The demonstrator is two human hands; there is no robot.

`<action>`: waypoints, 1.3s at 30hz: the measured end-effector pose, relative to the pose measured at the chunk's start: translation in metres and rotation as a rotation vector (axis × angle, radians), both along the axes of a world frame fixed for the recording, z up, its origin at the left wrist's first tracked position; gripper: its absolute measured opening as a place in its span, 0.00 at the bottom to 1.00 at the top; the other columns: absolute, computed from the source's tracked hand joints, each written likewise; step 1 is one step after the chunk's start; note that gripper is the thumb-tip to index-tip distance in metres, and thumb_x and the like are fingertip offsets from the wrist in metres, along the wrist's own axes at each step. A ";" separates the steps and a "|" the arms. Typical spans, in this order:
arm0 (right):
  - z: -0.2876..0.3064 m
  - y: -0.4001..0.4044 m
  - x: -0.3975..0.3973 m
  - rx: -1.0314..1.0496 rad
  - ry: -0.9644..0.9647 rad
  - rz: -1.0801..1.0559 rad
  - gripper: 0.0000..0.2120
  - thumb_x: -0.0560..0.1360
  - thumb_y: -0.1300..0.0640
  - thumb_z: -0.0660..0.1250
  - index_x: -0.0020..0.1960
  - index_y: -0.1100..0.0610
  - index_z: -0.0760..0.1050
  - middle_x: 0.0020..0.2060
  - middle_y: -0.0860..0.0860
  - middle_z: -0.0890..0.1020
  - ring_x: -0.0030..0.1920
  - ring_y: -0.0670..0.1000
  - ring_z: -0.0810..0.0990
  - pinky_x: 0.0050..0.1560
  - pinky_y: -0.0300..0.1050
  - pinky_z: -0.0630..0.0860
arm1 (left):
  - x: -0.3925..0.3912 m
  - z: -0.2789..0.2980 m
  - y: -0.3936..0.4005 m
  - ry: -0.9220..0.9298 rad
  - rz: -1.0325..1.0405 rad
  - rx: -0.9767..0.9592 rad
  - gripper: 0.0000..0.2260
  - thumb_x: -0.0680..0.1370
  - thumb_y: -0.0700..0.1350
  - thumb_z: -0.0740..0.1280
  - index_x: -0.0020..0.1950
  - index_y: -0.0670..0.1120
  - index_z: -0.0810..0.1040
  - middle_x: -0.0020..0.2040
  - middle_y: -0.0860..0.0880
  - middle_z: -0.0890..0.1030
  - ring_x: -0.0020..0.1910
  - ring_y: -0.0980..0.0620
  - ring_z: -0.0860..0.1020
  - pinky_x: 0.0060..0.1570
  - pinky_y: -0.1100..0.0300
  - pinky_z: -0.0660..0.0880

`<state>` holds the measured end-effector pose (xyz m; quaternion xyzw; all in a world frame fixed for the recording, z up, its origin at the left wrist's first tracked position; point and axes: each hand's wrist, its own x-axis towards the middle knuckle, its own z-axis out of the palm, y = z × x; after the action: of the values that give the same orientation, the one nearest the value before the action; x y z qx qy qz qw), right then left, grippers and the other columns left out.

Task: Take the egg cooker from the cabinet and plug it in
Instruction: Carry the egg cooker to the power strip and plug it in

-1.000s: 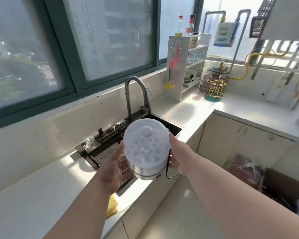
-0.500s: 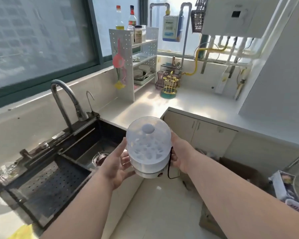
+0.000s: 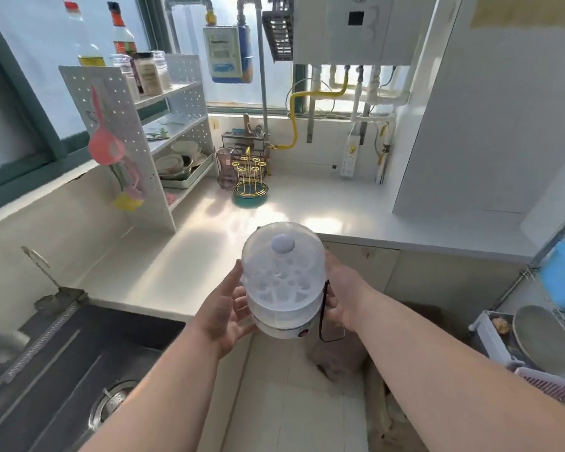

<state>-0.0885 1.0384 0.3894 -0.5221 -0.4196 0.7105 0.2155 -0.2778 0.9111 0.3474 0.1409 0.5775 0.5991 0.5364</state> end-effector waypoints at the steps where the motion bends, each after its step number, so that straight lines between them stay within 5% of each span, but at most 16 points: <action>1: 0.000 0.014 -0.004 0.010 -0.002 -0.014 0.25 0.72 0.29 0.72 0.57 0.48 0.85 0.53 0.48 0.89 0.56 0.53 0.85 0.49 0.49 0.81 | -0.007 0.001 0.018 0.014 -0.028 0.001 0.41 0.66 0.76 0.76 0.65 0.44 0.87 0.62 0.40 0.87 0.64 0.41 0.84 0.57 0.42 0.84; 6: -0.002 0.077 -0.014 0.025 -0.030 -0.079 0.27 0.75 0.26 0.67 0.57 0.48 0.85 0.50 0.47 0.90 0.54 0.53 0.85 0.51 0.50 0.80 | -0.026 0.009 0.094 0.073 -0.131 -0.012 0.38 0.71 0.74 0.71 0.65 0.45 0.86 0.61 0.41 0.88 0.64 0.40 0.84 0.65 0.40 0.80; 9: -0.005 0.114 -0.015 0.036 -0.047 -0.103 0.32 0.71 0.22 0.67 0.58 0.47 0.85 0.49 0.46 0.87 0.47 0.52 0.82 0.46 0.50 0.78 | -0.030 0.009 0.135 0.089 -0.164 0.008 0.36 0.71 0.74 0.71 0.65 0.45 0.86 0.61 0.41 0.88 0.59 0.42 0.86 0.59 0.44 0.82; 12: -0.008 0.167 -0.012 0.031 -0.046 -0.111 0.32 0.68 0.20 0.67 0.58 0.44 0.85 0.51 0.45 0.90 0.55 0.53 0.86 0.55 0.54 0.82 | -0.029 0.007 0.193 0.072 -0.162 0.026 0.34 0.73 0.72 0.72 0.63 0.45 0.86 0.60 0.40 0.88 0.53 0.46 0.87 0.52 0.49 0.81; 20: -0.019 0.326 -0.013 0.050 -0.060 -0.098 0.33 0.63 0.21 0.71 0.53 0.44 0.87 0.40 0.45 0.91 0.51 0.55 0.89 0.48 0.52 0.87 | -0.028 -0.005 0.339 0.053 -0.123 0.033 0.33 0.75 0.71 0.72 0.63 0.45 0.88 0.63 0.40 0.87 0.63 0.43 0.86 0.58 0.48 0.81; 23: -0.017 0.377 -0.019 0.045 -0.064 -0.088 0.33 0.62 0.21 0.71 0.52 0.44 0.87 0.42 0.45 0.91 0.50 0.55 0.88 0.46 0.52 0.86 | -0.032 -0.006 0.387 0.036 -0.087 0.043 0.33 0.72 0.72 0.74 0.63 0.46 0.88 0.62 0.42 0.88 0.61 0.45 0.86 0.59 0.47 0.81; 27: -0.017 0.429 -0.028 0.043 -0.072 -0.088 0.33 0.63 0.21 0.70 0.53 0.45 0.87 0.46 0.47 0.91 0.53 0.57 0.88 0.59 0.59 0.85 | -0.042 -0.008 0.440 0.016 -0.083 0.018 0.39 0.66 0.74 0.77 0.65 0.46 0.87 0.61 0.44 0.88 0.62 0.45 0.86 0.59 0.48 0.81; 33: -0.032 0.490 -0.056 0.013 -0.077 -0.141 0.34 0.66 0.22 0.70 0.57 0.47 0.86 0.54 0.48 0.89 0.56 0.56 0.87 0.62 0.59 0.84 | -0.079 -0.027 0.514 0.001 -0.153 -0.011 0.34 0.67 0.74 0.76 0.59 0.49 0.90 0.62 0.45 0.88 0.62 0.47 0.86 0.61 0.48 0.80; 39: -0.065 0.545 -0.092 -0.024 -0.092 -0.218 0.36 0.66 0.22 0.69 0.60 0.48 0.84 0.57 0.48 0.88 0.59 0.56 0.86 0.64 0.59 0.83 | -0.120 -0.057 0.585 -0.011 -0.209 -0.022 0.40 0.67 0.73 0.77 0.67 0.46 0.85 0.65 0.44 0.86 0.67 0.44 0.83 0.68 0.45 0.78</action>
<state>-0.1802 1.5833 0.3242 -0.5992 -0.3612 0.6632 0.2660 -0.3982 1.4962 0.2907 0.1912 0.5632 0.5343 0.6006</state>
